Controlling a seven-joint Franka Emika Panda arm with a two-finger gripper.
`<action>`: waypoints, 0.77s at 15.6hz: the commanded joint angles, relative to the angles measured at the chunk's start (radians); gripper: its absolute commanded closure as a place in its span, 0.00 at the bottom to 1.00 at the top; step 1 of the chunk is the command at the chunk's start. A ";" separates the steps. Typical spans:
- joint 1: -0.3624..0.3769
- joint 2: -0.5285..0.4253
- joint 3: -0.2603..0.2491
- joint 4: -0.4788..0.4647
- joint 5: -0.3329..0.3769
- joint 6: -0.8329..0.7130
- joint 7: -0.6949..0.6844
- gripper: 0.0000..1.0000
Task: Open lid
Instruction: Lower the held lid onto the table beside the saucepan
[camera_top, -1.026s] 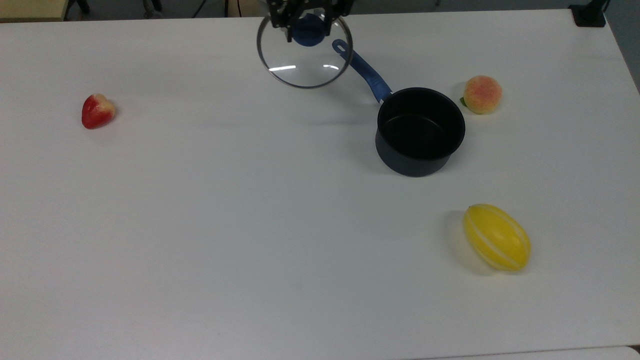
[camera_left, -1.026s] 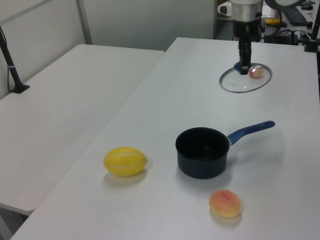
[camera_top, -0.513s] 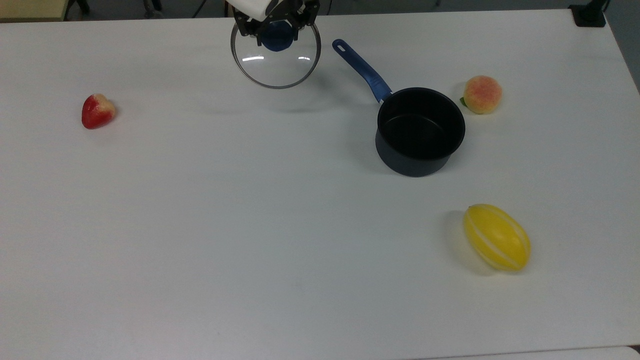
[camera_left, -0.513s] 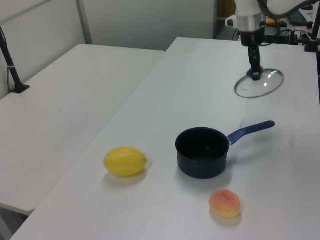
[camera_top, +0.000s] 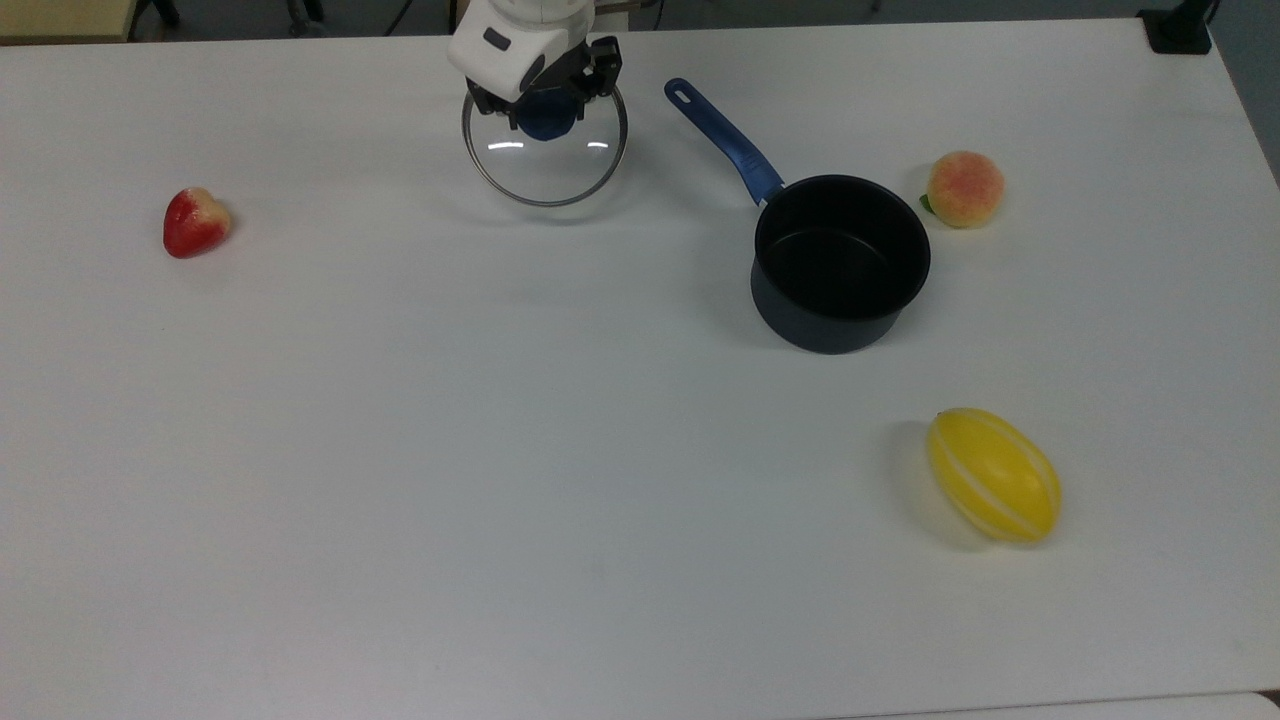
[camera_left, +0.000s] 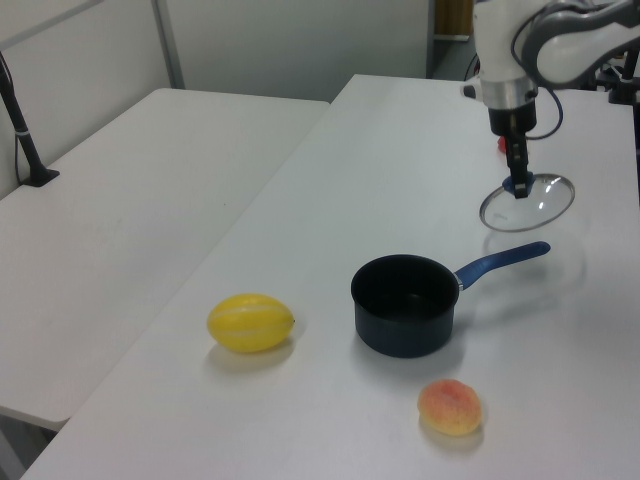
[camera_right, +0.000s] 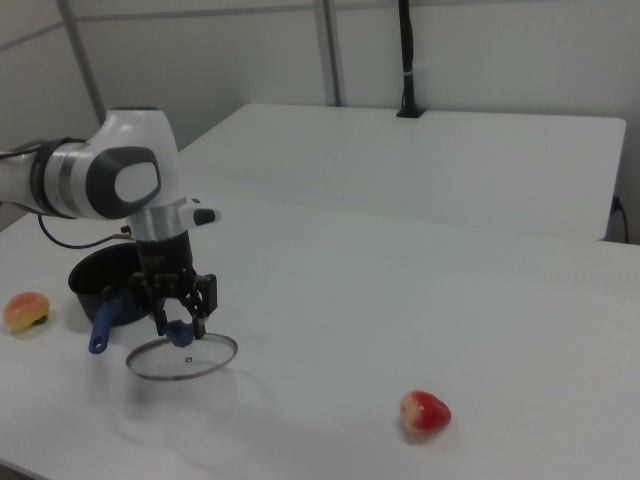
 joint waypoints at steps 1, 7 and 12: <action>-0.007 -0.036 -0.009 -0.089 0.001 0.137 -0.010 1.00; -0.009 -0.004 -0.009 -0.167 0.001 0.303 -0.007 1.00; -0.007 0.032 -0.009 -0.181 0.001 0.350 0.008 1.00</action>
